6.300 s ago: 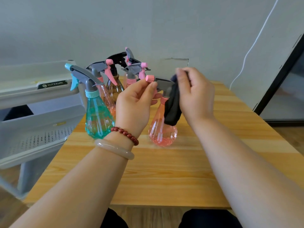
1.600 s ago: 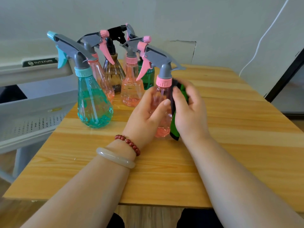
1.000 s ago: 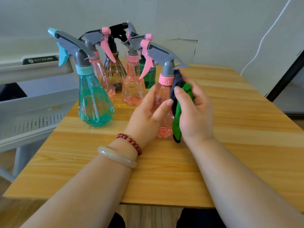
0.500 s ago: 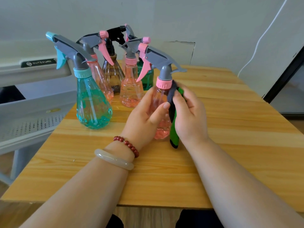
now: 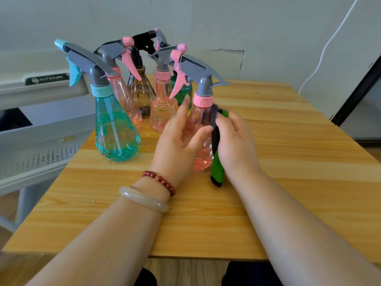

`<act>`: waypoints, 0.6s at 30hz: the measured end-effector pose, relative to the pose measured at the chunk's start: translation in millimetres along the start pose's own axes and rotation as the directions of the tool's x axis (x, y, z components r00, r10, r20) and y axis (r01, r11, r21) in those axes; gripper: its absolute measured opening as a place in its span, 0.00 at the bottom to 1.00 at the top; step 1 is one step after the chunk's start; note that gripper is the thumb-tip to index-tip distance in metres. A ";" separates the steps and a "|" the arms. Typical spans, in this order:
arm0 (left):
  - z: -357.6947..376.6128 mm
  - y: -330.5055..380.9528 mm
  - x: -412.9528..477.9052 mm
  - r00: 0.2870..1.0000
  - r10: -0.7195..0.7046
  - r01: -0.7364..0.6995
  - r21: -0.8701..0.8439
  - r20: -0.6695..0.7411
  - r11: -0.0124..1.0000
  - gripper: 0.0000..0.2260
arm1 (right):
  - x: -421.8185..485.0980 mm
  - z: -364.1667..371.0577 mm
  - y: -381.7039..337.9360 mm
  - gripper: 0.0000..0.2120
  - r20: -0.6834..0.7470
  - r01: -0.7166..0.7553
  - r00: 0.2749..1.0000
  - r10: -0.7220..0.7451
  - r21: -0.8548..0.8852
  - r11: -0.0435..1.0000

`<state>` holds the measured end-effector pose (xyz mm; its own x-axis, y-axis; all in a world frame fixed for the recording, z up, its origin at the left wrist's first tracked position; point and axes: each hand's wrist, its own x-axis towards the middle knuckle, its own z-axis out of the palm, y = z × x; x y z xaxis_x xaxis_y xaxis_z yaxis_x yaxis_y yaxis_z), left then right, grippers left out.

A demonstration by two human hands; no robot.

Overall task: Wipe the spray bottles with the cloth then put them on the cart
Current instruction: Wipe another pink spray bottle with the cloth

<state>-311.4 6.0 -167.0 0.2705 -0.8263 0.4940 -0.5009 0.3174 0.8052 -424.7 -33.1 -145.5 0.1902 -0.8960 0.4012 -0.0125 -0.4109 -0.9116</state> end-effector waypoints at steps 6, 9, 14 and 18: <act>3.3 2.9 -6.0 1.000 -0.013 0.010 -0.134 -0.018 0.991 0.15 | -9.2 8.0 -4.7 0.14 -0.078 0.257 0.963 -0.259 -0.044 0.965; 6.9 3.3 -4.6 0.998 0.043 -0.049 -0.115 -0.049 0.992 0.25 | -9.5 8.1 -5.3 0.16 -0.082 0.358 0.928 -0.364 -0.082 0.930; 5.6 4.6 -1.5 0.993 0.095 -0.097 -0.033 -0.076 0.995 0.27 | -5.4 4.4 -2.9 0.17 -0.063 0.264 0.962 -0.266 -0.040 0.964; 3.2 5.3 -0.8 0.990 0.114 -0.122 -0.096 -0.081 0.988 0.22 | -2.1 4.6 -2.4 0.11 -0.057 0.148 0.987 -0.148 0.006 0.989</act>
<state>-316.9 6.8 -164.2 0.2775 -0.7441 0.6077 -0.4488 0.4588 0.7668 -420.5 -29.4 -144.6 0.1341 -0.8335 0.5359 0.0215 -0.5382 -0.8425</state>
